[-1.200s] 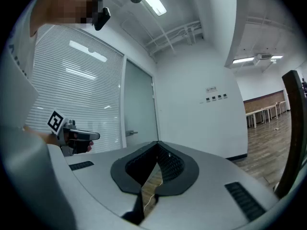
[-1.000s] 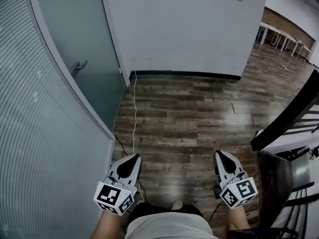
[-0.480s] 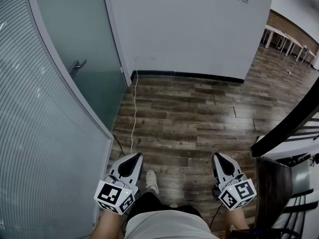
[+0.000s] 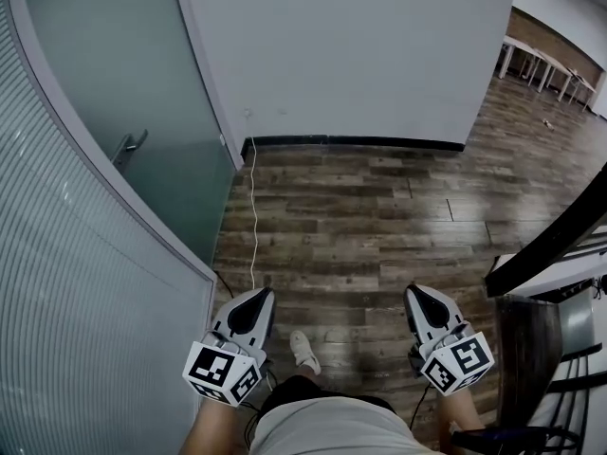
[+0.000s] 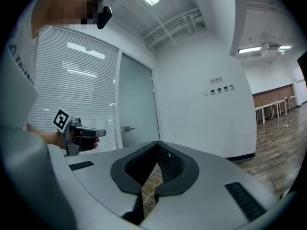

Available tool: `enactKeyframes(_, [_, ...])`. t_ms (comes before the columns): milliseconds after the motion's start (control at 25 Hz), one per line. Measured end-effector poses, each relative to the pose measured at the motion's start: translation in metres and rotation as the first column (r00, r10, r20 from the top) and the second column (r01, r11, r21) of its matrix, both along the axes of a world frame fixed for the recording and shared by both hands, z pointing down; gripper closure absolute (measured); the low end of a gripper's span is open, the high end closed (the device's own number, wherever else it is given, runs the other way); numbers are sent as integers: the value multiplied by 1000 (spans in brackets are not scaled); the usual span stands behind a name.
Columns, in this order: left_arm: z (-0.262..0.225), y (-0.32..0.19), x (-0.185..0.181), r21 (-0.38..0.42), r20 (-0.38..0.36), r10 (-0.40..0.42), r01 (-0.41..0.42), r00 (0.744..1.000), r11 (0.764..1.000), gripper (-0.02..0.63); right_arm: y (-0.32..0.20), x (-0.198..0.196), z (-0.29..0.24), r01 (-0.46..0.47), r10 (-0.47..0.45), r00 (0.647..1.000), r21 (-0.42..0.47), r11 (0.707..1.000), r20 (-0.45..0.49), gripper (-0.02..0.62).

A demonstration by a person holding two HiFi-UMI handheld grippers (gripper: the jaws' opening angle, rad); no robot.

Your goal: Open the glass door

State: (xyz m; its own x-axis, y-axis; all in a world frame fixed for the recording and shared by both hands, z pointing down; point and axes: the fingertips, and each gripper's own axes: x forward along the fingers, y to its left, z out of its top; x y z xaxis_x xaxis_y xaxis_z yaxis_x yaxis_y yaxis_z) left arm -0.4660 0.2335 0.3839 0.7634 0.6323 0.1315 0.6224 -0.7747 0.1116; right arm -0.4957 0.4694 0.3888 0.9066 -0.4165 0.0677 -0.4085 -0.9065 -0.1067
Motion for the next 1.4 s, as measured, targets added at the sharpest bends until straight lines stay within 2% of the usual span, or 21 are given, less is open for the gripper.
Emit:
enactKeyframes(400, [-5,-44,124,12,15,-26,26,1000,1000,606,-43,133,-11,20,-20,1000,2,1000,10,594])
enactKeyframes(680, [-14,-104,205,-13,1,-86,86,996,996,606,-97,214,-21,62,-62,998,-15,998,-4,594])
enactKeyframes(960, [0,-128,243,-51,44,-108,110,993,993,606,-138,265,-18,126,-126,992,-34,991,12,594])
enactKeyframes(1120, [0,-131,263,-50,26,-130,131,991,990,606,-147,293,-15,164,-163,987,-35,986,11,594])
enactKeyframes(1400, [4,-158,315,-34,30,-238,239,971,970,606,-166,372,-12,245,-245,969,-28,969,5,594])
